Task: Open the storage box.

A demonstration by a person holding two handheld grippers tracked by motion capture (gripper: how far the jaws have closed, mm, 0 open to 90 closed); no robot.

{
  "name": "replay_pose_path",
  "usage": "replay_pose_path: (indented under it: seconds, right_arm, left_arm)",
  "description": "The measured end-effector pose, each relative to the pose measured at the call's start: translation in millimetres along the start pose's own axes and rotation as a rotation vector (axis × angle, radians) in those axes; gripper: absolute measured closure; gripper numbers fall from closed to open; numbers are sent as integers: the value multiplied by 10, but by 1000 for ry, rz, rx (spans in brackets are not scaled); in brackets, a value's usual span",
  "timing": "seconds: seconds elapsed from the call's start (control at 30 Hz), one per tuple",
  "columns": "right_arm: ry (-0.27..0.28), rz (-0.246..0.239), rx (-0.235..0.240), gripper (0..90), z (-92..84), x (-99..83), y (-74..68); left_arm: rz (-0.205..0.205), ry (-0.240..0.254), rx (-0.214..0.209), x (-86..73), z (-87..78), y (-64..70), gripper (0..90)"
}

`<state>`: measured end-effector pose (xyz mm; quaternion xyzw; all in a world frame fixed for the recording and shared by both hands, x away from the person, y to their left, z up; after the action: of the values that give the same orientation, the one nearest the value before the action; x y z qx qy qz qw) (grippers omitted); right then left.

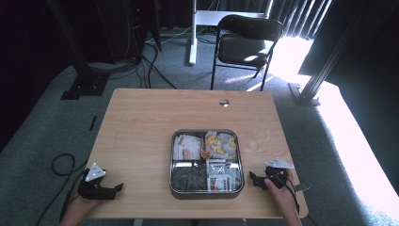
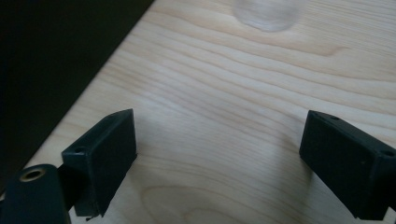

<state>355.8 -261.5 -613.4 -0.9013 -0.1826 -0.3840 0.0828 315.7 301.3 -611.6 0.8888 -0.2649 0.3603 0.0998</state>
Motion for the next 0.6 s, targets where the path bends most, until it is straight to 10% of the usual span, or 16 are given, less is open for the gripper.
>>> replay_pose_path:
  seconds: [0.6]
  right_arm:
    - [-1,-9,8,103,0,-1,-11]
  left_arm:
    - [-43,-25,45,8,5,-80,21]
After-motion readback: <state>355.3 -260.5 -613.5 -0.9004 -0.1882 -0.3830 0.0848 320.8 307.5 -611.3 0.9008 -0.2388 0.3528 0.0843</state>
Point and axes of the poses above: each handheld gripper's, and its own axes: z roughly forward along the jaws, x roughly out of its top, y roughly to its right, the point moved 9 cm from there along z, roughly forward along the jaws
